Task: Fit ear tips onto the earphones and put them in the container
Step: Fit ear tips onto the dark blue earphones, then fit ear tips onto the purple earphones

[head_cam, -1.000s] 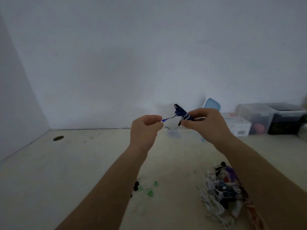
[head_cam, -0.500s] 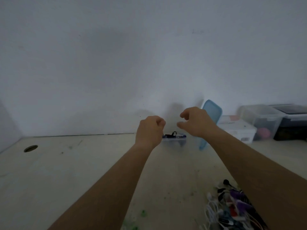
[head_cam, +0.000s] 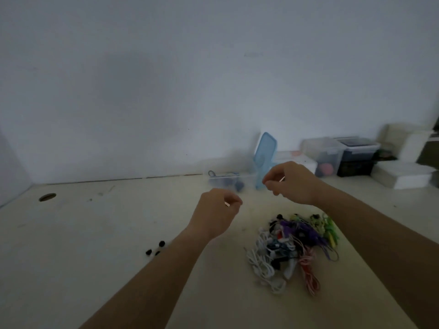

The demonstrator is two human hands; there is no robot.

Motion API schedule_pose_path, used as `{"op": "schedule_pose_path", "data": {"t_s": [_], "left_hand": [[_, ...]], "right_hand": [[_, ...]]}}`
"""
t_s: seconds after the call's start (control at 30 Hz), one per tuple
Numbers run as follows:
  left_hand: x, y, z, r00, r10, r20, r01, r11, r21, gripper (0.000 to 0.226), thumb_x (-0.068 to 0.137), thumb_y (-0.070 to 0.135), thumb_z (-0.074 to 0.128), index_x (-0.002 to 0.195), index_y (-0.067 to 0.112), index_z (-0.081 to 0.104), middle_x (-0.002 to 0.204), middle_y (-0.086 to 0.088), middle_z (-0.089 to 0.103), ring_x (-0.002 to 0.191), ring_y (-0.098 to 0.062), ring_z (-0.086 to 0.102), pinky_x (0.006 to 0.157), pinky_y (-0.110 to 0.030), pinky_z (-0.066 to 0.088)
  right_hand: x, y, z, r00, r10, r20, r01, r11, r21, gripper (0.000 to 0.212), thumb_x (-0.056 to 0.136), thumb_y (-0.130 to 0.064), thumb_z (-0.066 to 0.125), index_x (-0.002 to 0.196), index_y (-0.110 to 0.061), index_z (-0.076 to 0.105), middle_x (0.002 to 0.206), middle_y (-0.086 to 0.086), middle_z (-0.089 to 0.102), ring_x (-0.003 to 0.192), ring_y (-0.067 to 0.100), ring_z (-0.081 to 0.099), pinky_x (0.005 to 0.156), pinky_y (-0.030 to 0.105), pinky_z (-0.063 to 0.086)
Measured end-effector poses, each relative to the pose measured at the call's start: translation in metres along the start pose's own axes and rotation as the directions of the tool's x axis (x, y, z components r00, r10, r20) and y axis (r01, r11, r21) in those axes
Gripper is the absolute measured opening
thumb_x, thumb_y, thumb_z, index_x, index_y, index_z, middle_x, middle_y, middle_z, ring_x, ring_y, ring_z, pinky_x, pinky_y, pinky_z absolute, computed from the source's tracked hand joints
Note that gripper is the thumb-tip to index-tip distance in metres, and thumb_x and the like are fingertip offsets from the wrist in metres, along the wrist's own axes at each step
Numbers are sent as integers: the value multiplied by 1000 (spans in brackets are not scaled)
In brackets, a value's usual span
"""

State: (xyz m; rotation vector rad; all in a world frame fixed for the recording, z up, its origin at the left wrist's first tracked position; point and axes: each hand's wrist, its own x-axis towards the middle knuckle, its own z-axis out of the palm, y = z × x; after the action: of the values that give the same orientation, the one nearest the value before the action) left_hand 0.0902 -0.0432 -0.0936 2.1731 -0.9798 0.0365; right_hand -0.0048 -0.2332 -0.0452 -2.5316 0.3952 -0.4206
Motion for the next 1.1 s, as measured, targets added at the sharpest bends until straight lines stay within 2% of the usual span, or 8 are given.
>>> {"op": "schedule_pose_path", "data": {"t_s": [0.1, 0.23, 0.37, 0.5, 0.57, 0.67, 0.83, 1.1], "left_hand": [[-23, 12, 13, 998, 20, 59, -17, 999, -49, 11, 89, 24, 66, 92, 26, 77, 86, 16, 69, 73, 6, 59, 68, -3, 41], [-42, 28, 29, 987, 41, 156, -24, 994, -108, 12, 86, 35, 69, 94, 28, 75, 87, 16, 68, 76, 2, 60, 72, -15, 47], [-50, 37, 40, 978, 55, 200, -32, 993, -117, 25, 81, 43, 74, 102, 29, 69, 90, 10, 65, 72, -2, 56, 67, -19, 43], [-52, 42, 49, 974, 43, 224, -11, 990, -142, 33, 80, 42, 76, 109, 33, 62, 90, 8, 66, 70, -3, 58, 61, -16, 43], [-51, 43, 53, 981, 36, 192, -10, 991, -134, 27, 80, 42, 77, 102, 34, 62, 87, 9, 65, 70, -5, 58, 60, -14, 41], [-49, 43, 55, 986, 24, 168, -2, 992, -129, 24, 78, 42, 78, 94, 33, 62, 87, 9, 65, 72, -5, 58, 61, -14, 41], [-47, 43, 55, 985, 9, 172, 10, 994, -113, 28, 78, 45, 78, 96, 29, 65, 89, 10, 66, 79, -5, 63, 65, -15, 44], [-51, 44, 53, 980, -36, 195, 58, 992, -109, 25, 78, 45, 78, 95, 30, 67, 89, 12, 67, 78, -1, 61, 61, -11, 40]], "right_hand": [[-25, 13, -3, 994, 23, 110, -18, 999, -48, 12, 89, -22, 66, 97, -23, 75, 91, -7, 72, 77, 6, 66, 74, 24, 52], [-51, 26, -11, 969, 36, 244, -13, 995, -94, 15, 86, -25, 68, 97, -30, 76, 99, -15, 71, 91, -2, 62, 84, 21, 49], [-69, 31, -14, 988, 47, 147, -34, 995, -90, 4, 82, -32, 72, 84, -30, 69, 92, -14, 66, 81, 0, 58, 68, 18, 41], [-77, 36, -15, 982, 77, 174, -57, 991, -120, 31, 75, -48, 78, 96, -28, 66, 95, -9, 65, 86, 7, 60, 77, 26, 50], [-78, 40, -18, 975, 79, 210, -55, 992, -117, 39, 73, -45, 81, 105, -29, 67, 95, -11, 66, 89, 9, 63, 82, 28, 52], [-79, 43, -25, 969, 64, 240, -50, 997, -65, 43, 69, -40, 87, 105, -30, 69, 95, -12, 69, 84, 5, 66, 77, 25, 52], [-79, 51, -29, 956, 57, 288, -55, 998, -14, 32, 69, -17, 88, 97, -23, 74, 96, -8, 72, 81, 7, 70, 85, 35, 57], [-78, 38, -33, 990, 46, 136, -47, 999, 3, 24, 73, -14, 80, 90, -23, 66, 93, -4, 68, 86, 13, 67, 77, 28, 56]]}}
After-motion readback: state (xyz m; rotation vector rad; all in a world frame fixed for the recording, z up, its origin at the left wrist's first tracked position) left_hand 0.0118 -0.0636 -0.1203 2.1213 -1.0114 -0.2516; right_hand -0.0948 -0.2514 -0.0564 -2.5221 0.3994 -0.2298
